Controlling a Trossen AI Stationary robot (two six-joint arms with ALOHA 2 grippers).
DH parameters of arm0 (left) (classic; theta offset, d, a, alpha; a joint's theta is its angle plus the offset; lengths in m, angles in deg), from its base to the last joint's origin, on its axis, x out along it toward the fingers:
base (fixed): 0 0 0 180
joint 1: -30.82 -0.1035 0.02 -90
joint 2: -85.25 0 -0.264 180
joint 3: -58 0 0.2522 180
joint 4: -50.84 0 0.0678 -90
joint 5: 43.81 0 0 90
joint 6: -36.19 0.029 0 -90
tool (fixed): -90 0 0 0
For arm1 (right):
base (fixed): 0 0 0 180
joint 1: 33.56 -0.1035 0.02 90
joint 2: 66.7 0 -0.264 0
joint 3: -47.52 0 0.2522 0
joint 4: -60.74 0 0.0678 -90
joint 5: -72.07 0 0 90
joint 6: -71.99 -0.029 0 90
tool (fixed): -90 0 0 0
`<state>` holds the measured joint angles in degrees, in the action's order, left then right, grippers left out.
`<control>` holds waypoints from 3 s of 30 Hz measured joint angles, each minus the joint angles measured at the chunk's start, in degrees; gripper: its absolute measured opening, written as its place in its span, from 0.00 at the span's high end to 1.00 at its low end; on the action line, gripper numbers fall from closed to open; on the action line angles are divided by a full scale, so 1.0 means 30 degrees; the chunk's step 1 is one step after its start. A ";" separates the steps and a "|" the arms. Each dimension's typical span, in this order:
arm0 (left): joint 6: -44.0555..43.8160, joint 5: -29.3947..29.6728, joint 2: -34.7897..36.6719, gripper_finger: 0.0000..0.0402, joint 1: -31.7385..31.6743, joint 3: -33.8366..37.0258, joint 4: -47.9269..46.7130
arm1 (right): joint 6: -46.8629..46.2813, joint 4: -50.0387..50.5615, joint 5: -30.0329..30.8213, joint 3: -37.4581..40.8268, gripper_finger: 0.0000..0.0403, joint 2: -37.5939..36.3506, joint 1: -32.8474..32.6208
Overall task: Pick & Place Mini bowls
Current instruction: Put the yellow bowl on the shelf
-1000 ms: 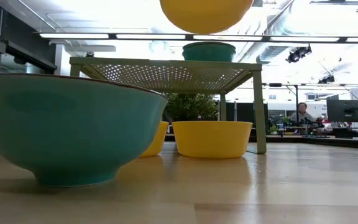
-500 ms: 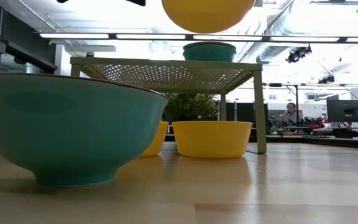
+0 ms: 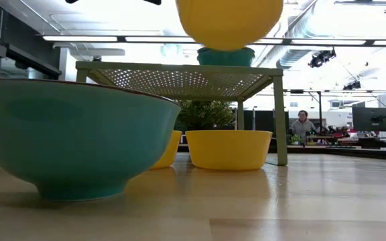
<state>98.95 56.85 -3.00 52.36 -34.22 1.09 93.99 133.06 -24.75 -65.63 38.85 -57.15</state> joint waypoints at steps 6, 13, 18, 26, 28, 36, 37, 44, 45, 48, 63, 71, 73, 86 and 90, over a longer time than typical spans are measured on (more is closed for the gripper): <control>0.0000 -0.0015 0.0000 0.80 -0.0007 0.0015 0.0080 | 0.0328 -0.0232 0.0310 0.0108 1.00 0.0015 0.0294; 0.0002 -0.0402 0.0007 0.80 -0.0015 0.0015 0.0051 | 0.0860 -0.0722 0.0237 0.0101 1.00 0.0015 0.0753; 0.0000 -0.0437 0.0007 0.80 -0.0015 0.0015 0.0066 | 0.1175 -0.0822 0.0473 0.0101 1.00 0.0015 0.0753; -0.0004 -0.0878 0.0022 0.80 -0.0011 0.0022 -0.0004 | 0.1599 -0.1491 0.0623 0.0101 1.00 0.0015 0.0737; -0.0005 -0.0911 0.0036 0.80 0.0000 0.0022 -0.0049 | 0.1752 -0.1710 0.0616 0.0101 1.00 0.0015 0.0732; -0.0153 -0.0903 0.0040 0.80 0.0000 0.0022 -0.0160 | 0.2225 -0.1997 0.0878 0.0101 1.00 0.0015 0.0732; -0.0185 -0.0894 0.0036 0.80 0.0000 0.0024 -0.0177 | 0.2245 -0.2025 0.0946 0.0101 1.00 0.0015 0.0732; -0.0990 -0.1384 0.0040 0.80 0.0000 0.0029 -0.0443 | 0.2610 -0.2340 0.1069 0.0101 1.00 0.0015 0.0725; -0.1009 -0.1756 0.0042 0.80 -0.0003 0.0029 -0.0571 | 0.2794 -0.2397 0.1044 0.0101 1.00 0.0015 0.0727; -0.1013 -0.2157 0.0036 0.80 -0.0007 0.0029 -0.0758 | 0.3060 -0.2628 0.1024 0.0101 1.00 0.0015 0.0732; 0.0138 -0.2361 -0.0046 0.98 -0.0044 0.0066 -0.1267 | 0.3262 -0.2708 0.0731 0.0064 1.00 -0.0011 0.0740; 0.0410 -0.1820 -0.0386 1.00 -0.0050 0.0044 -0.0787 | 0.1960 -0.2685 0.0355 0.0072 0.86 -0.0360 0.0621; 0.0416 -0.1769 -0.0386 1.00 -0.0058 0.0036 -0.0737 | 0.1558 -0.2737 0.0471 0.0072 0.79 -0.0612 0.0536; -0.1904 0.1380 -0.0386 1.00 -0.0074 0.0029 -0.2745 | -0.7212 0.2704 0.8284 0.0057 0.55 -0.4943 -0.1157; -0.3385 0.1915 -0.0380 1.00 -0.0707 0.0029 -0.3671 | -1.1543 0.5069 0.8346 0.0064 0.55 -0.6020 -0.1769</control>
<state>88.80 62.59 -4.14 50.24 -34.13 -9.92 59.37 148.26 0.29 -65.44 20.80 -62.45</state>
